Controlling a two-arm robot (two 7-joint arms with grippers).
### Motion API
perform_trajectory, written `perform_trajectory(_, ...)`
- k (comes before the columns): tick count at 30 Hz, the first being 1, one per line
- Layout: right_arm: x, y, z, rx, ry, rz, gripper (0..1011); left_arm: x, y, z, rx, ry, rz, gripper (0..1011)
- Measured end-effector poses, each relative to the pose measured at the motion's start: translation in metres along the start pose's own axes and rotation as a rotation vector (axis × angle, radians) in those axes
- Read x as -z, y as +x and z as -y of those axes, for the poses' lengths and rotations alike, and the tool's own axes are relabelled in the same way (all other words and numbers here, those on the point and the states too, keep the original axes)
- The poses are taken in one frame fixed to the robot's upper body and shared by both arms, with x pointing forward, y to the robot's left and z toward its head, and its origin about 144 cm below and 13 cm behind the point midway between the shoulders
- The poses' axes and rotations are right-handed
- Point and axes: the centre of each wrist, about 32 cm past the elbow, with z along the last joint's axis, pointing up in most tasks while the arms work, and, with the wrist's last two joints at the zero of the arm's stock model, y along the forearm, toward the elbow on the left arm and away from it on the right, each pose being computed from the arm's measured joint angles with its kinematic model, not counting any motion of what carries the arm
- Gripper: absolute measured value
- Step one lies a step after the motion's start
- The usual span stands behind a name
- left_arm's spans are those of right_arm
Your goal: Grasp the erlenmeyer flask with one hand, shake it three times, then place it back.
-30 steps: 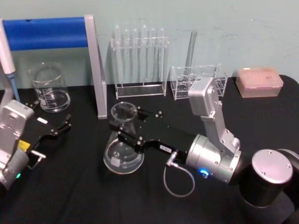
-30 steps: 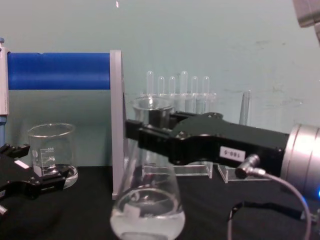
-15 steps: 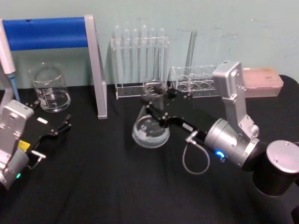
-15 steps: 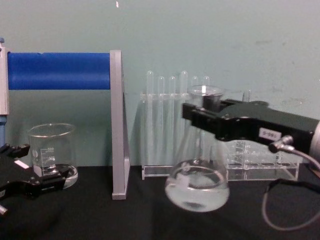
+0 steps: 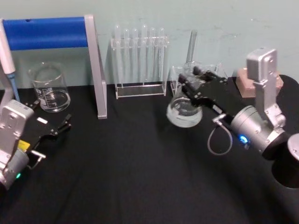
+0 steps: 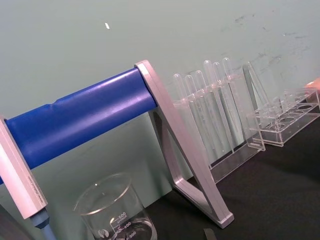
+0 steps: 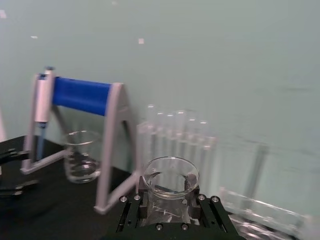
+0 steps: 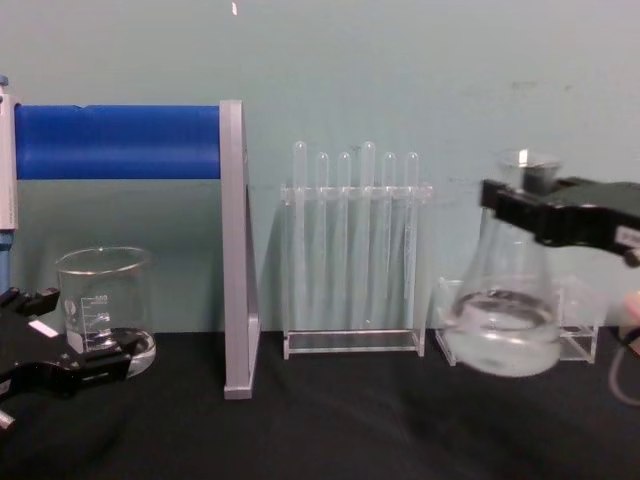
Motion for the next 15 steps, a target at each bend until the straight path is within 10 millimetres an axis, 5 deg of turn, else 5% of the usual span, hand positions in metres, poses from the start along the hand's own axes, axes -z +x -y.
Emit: perform_trajectory(15, -0.001, 0.018, 0.01, 0.177, -0.001, 0.029, 456, 0.0, 0.0, 0.0, 0.0, 0.0, 0.0, 1001)
